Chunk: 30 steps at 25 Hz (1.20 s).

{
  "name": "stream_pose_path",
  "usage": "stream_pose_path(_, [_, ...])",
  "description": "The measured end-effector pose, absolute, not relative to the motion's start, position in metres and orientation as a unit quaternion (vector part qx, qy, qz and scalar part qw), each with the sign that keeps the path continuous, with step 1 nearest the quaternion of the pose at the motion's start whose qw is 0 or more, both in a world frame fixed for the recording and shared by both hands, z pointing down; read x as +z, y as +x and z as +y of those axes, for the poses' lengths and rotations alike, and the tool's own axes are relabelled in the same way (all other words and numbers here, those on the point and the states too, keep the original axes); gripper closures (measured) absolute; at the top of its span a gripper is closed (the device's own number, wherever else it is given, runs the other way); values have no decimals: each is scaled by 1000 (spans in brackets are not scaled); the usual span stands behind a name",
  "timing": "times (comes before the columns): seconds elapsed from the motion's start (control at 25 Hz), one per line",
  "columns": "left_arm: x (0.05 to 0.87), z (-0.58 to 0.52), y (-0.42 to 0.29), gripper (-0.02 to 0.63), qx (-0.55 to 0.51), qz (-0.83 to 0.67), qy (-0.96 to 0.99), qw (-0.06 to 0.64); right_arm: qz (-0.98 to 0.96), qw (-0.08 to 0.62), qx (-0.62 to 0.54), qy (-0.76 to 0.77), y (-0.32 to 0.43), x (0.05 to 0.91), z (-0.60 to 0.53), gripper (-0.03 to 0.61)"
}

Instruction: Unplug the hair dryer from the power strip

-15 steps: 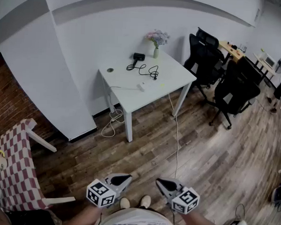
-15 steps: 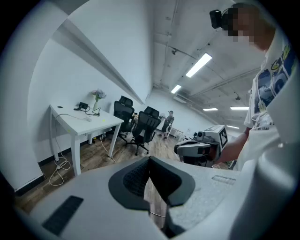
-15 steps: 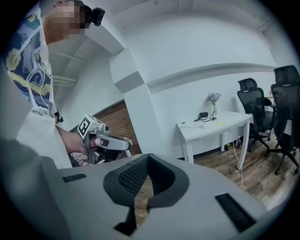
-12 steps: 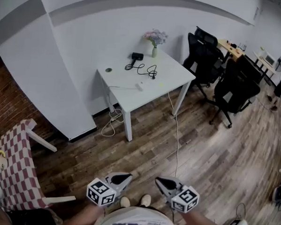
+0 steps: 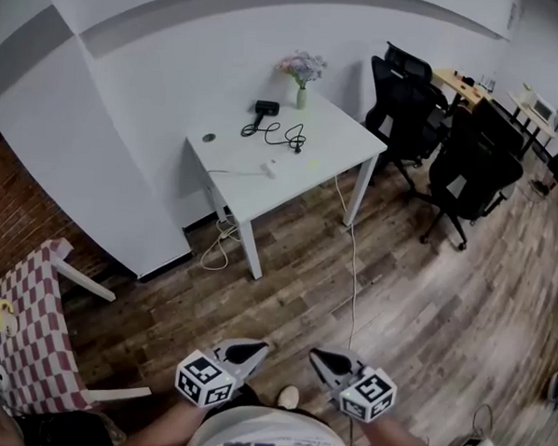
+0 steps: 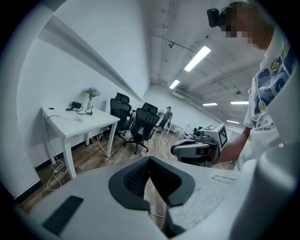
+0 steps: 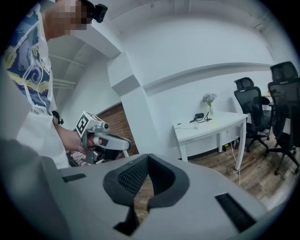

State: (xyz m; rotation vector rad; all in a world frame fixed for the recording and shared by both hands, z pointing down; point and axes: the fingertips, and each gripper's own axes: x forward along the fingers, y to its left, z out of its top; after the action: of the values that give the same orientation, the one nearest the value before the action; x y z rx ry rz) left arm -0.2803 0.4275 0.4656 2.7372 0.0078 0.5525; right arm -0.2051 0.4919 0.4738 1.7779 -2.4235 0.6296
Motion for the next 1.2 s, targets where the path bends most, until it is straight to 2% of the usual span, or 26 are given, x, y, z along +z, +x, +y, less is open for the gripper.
stream_pose_path(0.16, [468,427,-258,611,194,6,965,178,-785,29,211,582,-188,481,491,578])
stream_pose_path(0.24, [469,420,-249,612,195,9,965,175,-779,25,211,589,-180,482,486,531])
stream_pose_path(0.56, [482,358,-199,611,194,32,965,175,-755,40,209,620,-127,492,435,505])
stream_pose_path(0.92, [475,249,-137,611,194,72,965,163,-722,59,218,654,-67,483,333,474])
stream_pose_path(1.2, [475,161,-117,612,196,80,964,163,-717,68,209,662,-44,477,241,472])
